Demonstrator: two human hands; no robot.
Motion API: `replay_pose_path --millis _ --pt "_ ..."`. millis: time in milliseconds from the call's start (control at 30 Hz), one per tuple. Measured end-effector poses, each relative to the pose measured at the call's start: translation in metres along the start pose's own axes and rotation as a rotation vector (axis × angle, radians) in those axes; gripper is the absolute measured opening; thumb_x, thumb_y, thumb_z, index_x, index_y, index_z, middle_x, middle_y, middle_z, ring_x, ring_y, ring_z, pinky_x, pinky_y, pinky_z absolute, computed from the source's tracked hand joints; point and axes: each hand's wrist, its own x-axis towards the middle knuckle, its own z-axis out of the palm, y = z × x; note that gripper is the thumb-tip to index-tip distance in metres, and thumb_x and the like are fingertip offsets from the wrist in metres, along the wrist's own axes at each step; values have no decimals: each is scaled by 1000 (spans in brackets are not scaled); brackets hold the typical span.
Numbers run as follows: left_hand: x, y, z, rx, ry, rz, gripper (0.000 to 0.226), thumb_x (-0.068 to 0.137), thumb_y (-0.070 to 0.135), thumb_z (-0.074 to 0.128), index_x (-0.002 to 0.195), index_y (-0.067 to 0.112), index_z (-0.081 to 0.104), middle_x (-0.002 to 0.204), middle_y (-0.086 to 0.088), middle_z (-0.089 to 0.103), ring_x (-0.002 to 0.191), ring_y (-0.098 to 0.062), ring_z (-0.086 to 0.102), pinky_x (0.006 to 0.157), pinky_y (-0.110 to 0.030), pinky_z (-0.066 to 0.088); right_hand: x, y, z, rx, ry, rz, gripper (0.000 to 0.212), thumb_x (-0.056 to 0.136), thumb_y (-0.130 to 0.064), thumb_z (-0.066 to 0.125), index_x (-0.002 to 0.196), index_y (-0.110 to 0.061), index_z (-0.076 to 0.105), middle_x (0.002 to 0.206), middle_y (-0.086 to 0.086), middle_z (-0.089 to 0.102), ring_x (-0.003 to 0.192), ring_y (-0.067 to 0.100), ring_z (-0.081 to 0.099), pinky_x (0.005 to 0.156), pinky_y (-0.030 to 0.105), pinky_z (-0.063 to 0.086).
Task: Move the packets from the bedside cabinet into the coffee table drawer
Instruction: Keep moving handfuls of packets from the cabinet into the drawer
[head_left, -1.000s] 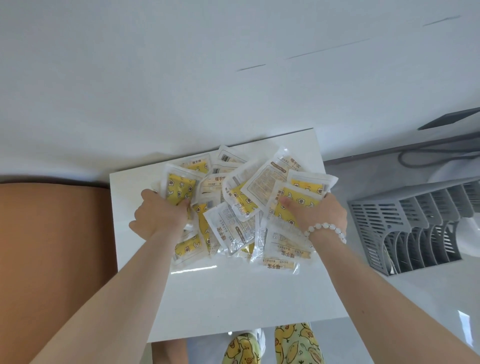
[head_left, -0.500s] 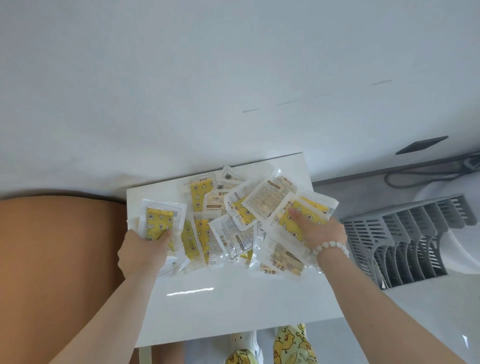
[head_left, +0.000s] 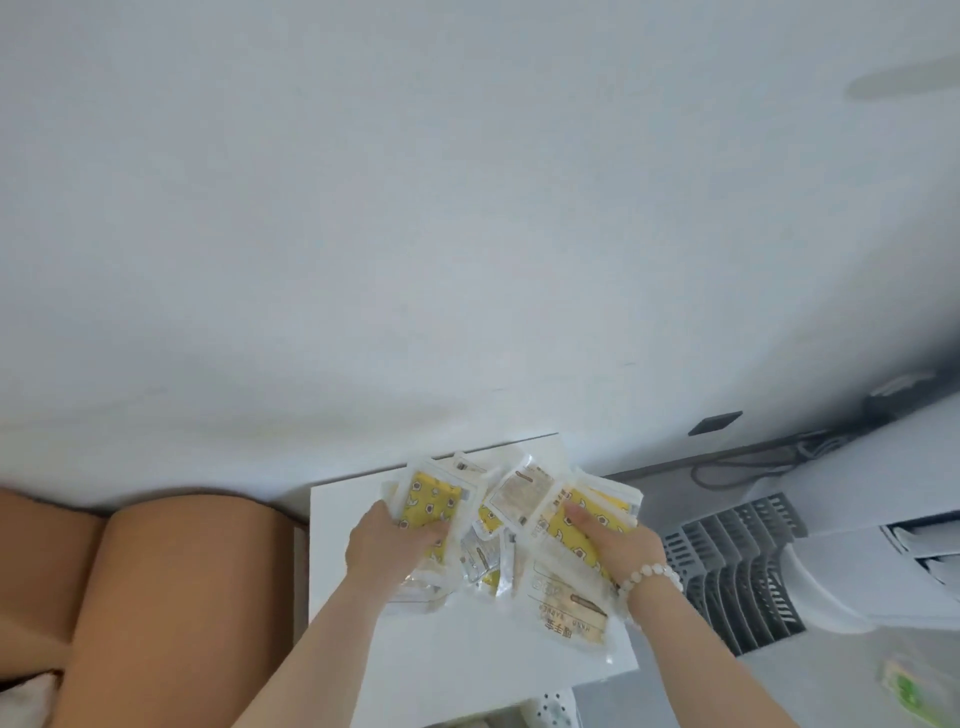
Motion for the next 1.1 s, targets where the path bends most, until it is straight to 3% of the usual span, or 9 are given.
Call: replay_pose_path --millis 100,200,300,400,467,567,700,900,1100 --pt "-22 25 -6 18 -125 62 40 67 39 80 97 17 65 89 3 69 83 -16 64 69 -26 49 -28 -5 -19 13 41 -42 42 69 -50 77 85 -14 61 79 1 63 72 16 58 56 26 42" --pt "-42 46 -3 19 -238 135 41 62 36 82 95 17 66 90 2 70 88 -17 66 83 -32 52 -51 -7 -38 42 83 -74 41 67 -52 78 82 -16 63 84 1 66 78 18 61 70 30 46" --pt "-61 65 6 54 -357 219 28 69 29 80 92 17 70 91 0 73 86 -17 67 83 -33 54 -70 -6 -59 107 132 -93 36 67 -50 78 76 -20 60 82 -2 66 77 15 61 72 29 47" --pt "-85 81 19 75 -421 289 16 72 24 79 81 19 68 88 -2 72 86 -20 68 87 -37 54 -87 9 -80 177 169 -83 42 63 -48 82 86 -17 66 85 -1 70 80 17 65 74 30 53" --pt "-104 89 30 98 -453 320 19 72 26 79 79 18 64 87 -2 70 85 -20 67 84 -36 52 -100 26 -93 226 194 -48 46 61 -48 84 89 -15 68 86 0 71 80 18 67 74 30 54" --pt "-128 95 51 162 -534 342 26 69 29 81 83 16 63 88 -2 69 85 -20 65 80 -33 53 -125 57 -110 290 232 -11 37 64 -47 82 81 -17 67 81 -3 70 74 12 64 60 25 48" --pt "-165 103 89 228 -637 380 44 62 33 85 98 13 68 95 -3 70 92 -21 66 77 -31 52 -150 103 -135 358 314 42 39 61 -50 83 81 -19 69 85 -2 73 79 15 68 75 31 55" --pt "-248 101 150 352 -811 528 18 73 18 80 87 17 69 88 0 71 86 -19 66 78 -28 50 -197 169 -187 535 458 99 45 59 -48 85 87 -16 69 85 0 72 82 20 69 81 36 57" --pt "-328 71 197 425 -934 593 18 70 19 82 85 17 72 88 -1 74 88 -20 68 89 -36 53 -253 247 -223 686 581 84 34 63 -44 83 81 -20 67 83 -3 70 81 18 67 75 30 55"
